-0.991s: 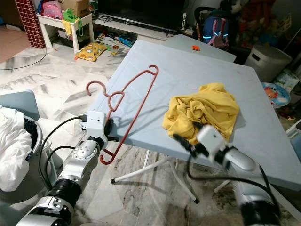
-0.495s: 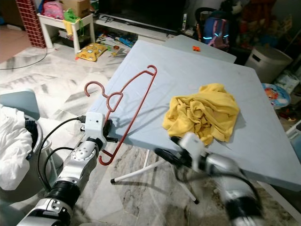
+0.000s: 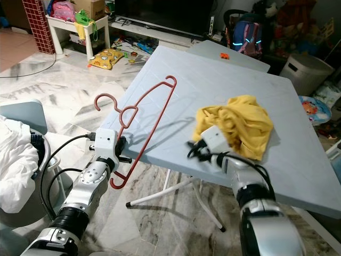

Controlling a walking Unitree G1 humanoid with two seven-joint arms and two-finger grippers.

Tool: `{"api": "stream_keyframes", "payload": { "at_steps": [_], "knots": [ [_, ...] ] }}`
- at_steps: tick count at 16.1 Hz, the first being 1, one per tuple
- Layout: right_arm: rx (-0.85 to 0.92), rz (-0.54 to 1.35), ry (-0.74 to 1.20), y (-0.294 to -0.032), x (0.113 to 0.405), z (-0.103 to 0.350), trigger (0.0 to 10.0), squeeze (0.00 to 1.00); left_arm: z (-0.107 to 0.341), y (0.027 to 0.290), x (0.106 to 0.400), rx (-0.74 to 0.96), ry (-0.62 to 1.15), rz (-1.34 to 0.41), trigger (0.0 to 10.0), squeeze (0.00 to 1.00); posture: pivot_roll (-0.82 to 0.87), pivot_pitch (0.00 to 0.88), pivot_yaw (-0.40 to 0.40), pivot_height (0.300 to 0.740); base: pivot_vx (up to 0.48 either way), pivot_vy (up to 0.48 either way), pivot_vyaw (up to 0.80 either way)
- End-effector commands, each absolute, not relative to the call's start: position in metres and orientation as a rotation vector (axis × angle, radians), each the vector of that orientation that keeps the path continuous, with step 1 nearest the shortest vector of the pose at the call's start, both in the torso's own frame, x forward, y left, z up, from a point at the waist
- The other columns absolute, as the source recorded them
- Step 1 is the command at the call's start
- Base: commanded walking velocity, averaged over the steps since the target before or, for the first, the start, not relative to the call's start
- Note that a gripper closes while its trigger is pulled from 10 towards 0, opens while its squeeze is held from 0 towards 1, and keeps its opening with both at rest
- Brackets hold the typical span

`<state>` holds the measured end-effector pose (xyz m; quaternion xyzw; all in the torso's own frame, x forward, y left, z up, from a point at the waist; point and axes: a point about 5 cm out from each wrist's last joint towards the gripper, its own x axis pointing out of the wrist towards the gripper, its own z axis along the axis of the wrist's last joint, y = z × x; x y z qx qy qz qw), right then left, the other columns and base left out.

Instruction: Hang hanger

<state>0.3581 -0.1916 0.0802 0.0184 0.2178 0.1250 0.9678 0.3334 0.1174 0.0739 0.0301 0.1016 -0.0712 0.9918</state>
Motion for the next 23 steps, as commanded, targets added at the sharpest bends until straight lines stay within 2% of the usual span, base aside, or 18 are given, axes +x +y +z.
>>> {"api": "stream_keyframes", "payload": {
  "at_steps": [1,2,3,4,9,11,14,19,20,21,22,23],
  "knots": [
    [0.031,0.088,0.436,-0.216,0.359,0.084,10.0,1.0,0.066,0.118,0.329,0.077,0.243,-0.149,10.0,0.0,0.27,0.0,-0.157,0.74,0.0,0.0,0.0],
    [0.051,-0.036,0.391,-0.229,0.363,0.092,10.0,1.0,0.066,0.118,0.329,0.079,0.243,-0.148,10.0,0.0,0.27,0.0,-0.159,0.74,0.0,0.0,0.0],
    [0.05,-0.195,0.257,-0.248,0.369,0.114,10.0,1.0,0.067,0.118,0.329,0.081,0.243,-0.143,10.0,0.0,0.27,0.0,-0.161,0.74,0.0,0.0,0.0],
    [0.067,-0.257,0.172,-0.256,0.372,0.128,10.0,1.0,0.067,0.118,0.33,0.081,0.244,-0.141,10.0,0.0,0.27,0.0,-0.162,0.74,0.0,0.0,0.0],
    [0.016,-0.168,0.208,-0.242,0.368,0.112,10.0,1.0,0.066,0.113,0.33,0.071,0.247,-0.147,10.0,0.0,0.26,0.0,-0.164,0.74,0.0,0.0,0.0],
    [-0.054,-0.075,0.262,-0.239,0.353,0.089,10.0,1.0,0.066,0.112,0.33,0.082,0.244,-0.17,10.0,0.0,0.24,0.0,-0.157,0.74,0.0,0.0,0.0],
    [-0.125,-0.039,0.28,-0.25,0.329,0.067,10.0,1.0,0.067,0.098,0.331,0.119,0.232,-0.271,10.0,0.0,0.2,0.0,-0.132,0.74,0.0,0.0,0.0],
    [-0.117,-0.111,0.119,-0.257,0.303,0.076,10.0,1.0,0.075,0.08,0.331,0.125,0.201,-0.426,10.0,0.0,0.12,0.0,-0.084,0.74,0.0,0.0,0.0],
    [-0.112,-0.147,0.042,-0.256,0.292,0.084,10.0,0.56,0.076,0.078,0.33,0.134,0.184,-0.467,10.0,0.0,0.11,0.0,-0.077,0.74,0.0,0.0,0.0],
    [-0.088,-0.164,0.017,-0.255,0.287,0.088,10.0,0.56,0.078,0.078,0.33,0.157,0.167,-0.482,10.0,0.0,0.1,0.0,-0.072,0.74,0.0,0.0,0.0],
    [-0.084,-0.187,-0.005,-0.253,0.279,0.09,10.0,0.0,0.083,0.078,0.33,0.211,0.125,-0.494,10.0,0.0,0.09,0.0,-0.065,0.74,0.0,0.0,0.0],
    [-0.074,-0.212,-0.027,-0.25,0.27,0.091,10.0,0.0,0.089,0.077,0.33,0.265,0.083,-0.504,10.0,0.0,0.09,0.0,-0.063,0.74,0.0,0.0,0.0]
  ]
}}
